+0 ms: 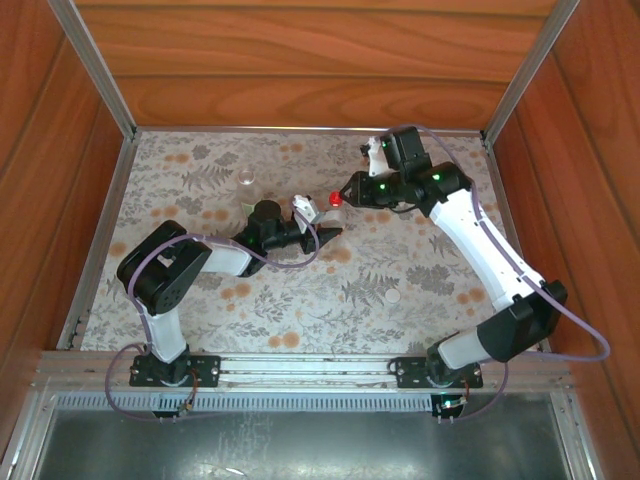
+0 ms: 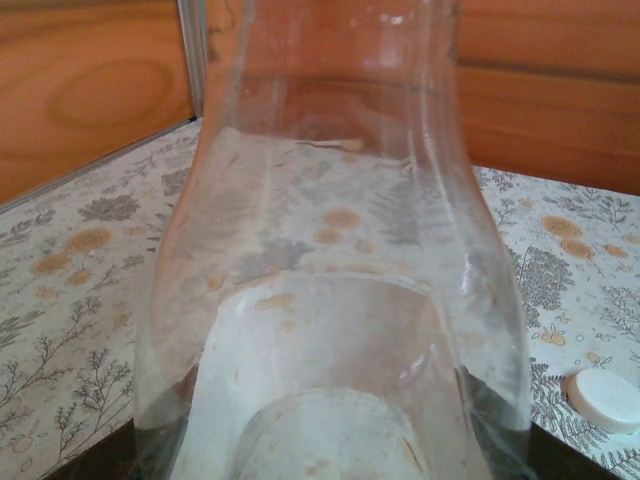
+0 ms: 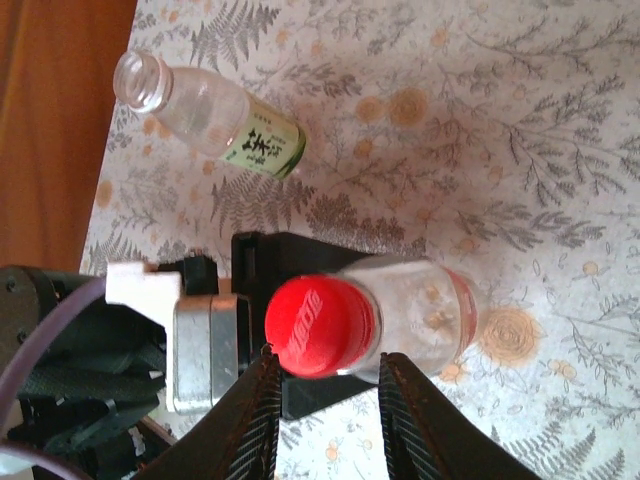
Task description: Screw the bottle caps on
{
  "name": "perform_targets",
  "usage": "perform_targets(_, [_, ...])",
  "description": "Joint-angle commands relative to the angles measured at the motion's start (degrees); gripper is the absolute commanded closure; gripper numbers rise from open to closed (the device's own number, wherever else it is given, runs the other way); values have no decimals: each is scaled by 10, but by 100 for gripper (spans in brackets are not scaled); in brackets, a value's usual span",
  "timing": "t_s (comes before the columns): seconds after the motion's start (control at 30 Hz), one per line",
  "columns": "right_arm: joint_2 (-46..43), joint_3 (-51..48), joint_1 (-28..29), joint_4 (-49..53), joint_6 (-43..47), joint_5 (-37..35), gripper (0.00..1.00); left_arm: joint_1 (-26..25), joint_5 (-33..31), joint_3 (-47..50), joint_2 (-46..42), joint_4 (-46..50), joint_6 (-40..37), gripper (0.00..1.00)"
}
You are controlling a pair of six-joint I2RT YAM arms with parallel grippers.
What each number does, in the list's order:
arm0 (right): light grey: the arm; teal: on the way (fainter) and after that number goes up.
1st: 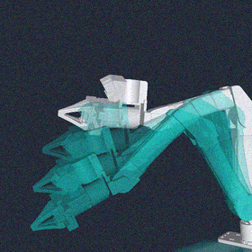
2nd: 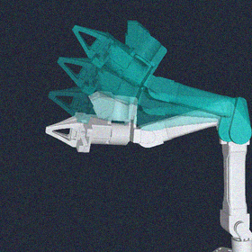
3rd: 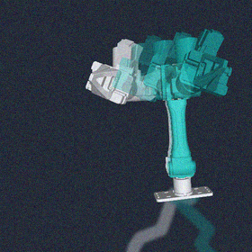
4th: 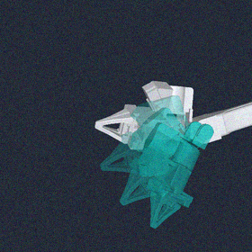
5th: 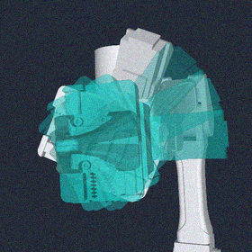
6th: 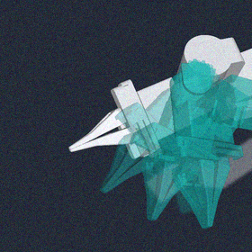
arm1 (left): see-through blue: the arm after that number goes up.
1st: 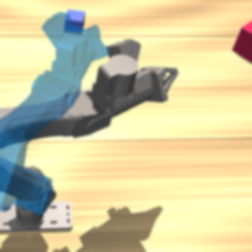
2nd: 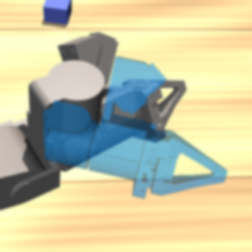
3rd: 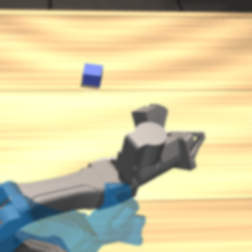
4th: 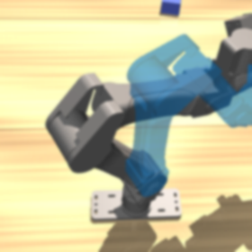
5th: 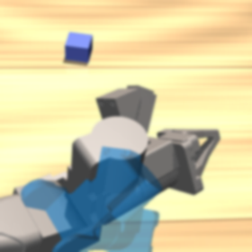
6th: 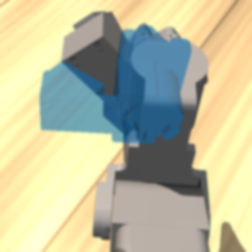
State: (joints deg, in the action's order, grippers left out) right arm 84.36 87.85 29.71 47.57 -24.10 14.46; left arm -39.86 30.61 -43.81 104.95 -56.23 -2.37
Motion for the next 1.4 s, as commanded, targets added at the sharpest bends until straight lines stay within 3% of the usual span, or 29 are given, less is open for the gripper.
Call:
perform_targets(0.0, [23,29,-4,6,8,6,68,0,18,14,15,62,-11,48])
perform_targets(0.3, [57,45,-5,9,16,45,72,1,20,14,14,62,-11,48])
perform_targets(0.63, [36,8,-4,5,15,69,79,0,9,9,17,62,4,48])
perform_targets(1.03, [-11,-31,-4,3,5,83,79,1,4,4,24,62,14,48])
perform_targets(1.17, [-14,-24,-5,6,7,51,79,1,5,6,21,62,7,48])
perform_targets(1.37, [23,21,-14,12,14,23,69,1,10,10,17,62,1,48])
